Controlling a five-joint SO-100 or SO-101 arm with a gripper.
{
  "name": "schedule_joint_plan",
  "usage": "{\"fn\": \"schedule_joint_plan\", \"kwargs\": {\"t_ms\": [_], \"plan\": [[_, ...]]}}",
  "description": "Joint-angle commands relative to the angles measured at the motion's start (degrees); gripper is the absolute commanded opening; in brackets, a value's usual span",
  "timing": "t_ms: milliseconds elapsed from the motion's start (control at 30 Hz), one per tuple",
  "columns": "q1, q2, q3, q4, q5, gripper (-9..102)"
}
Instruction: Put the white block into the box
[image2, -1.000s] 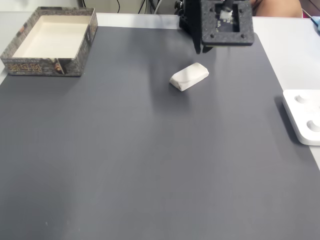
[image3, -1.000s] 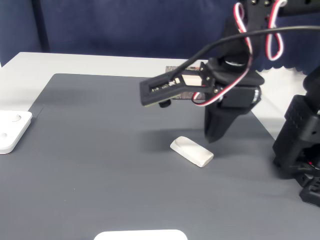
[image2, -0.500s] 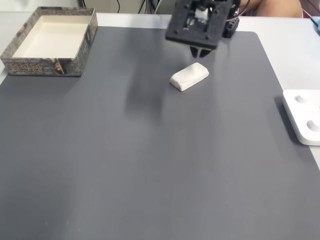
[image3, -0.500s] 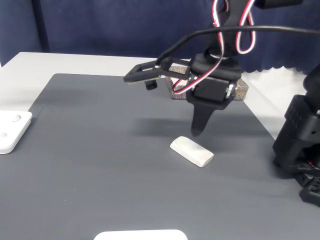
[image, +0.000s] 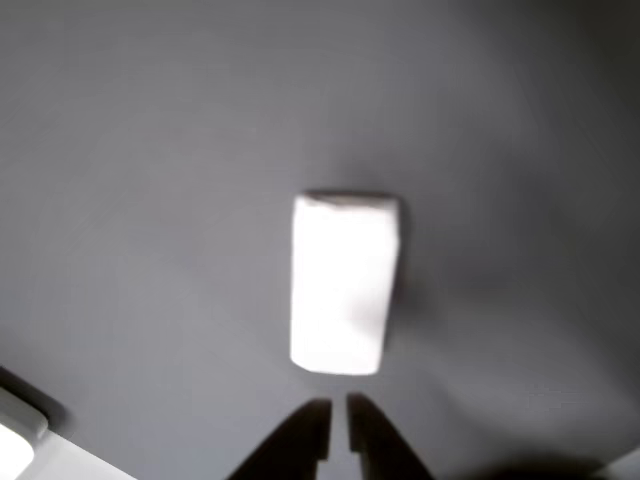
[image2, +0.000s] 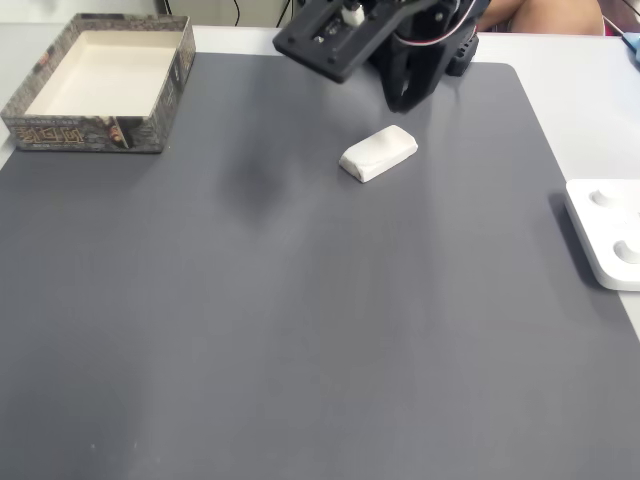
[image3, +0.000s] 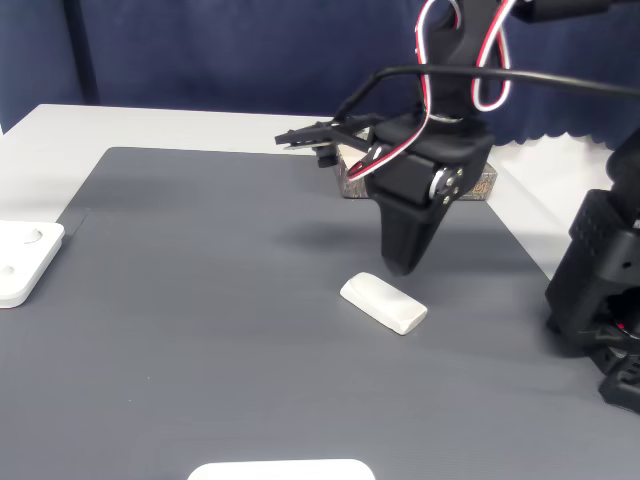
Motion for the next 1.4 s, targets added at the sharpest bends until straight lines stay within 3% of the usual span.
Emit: {"fn": "schedule_joint_plan", "kwargs": {"t_ms": [0, 300, 533, 633, 767, 1200, 1300, 1367], "plan": [[2.0, 1.2, -3.1, 3.0, -0.4, -2], [2.7, -4.0, -7.2, 1.9, 12.6, -2], [3.6, -4.5, -6.4, 2.0, 12.0, -2], [3.7, -4.6, -6.4, 3.1, 7.0, -1], [5.4, -3.2, -6.3, 5.3, -0.5, 6], [7.5, -0.6, -4.7, 5.6, -0.4, 20], [7.6, -0.5, -4.3, 5.6, -0.4, 32], [7.7, -0.6, -3.9, 5.6, -0.6, 33]]}}
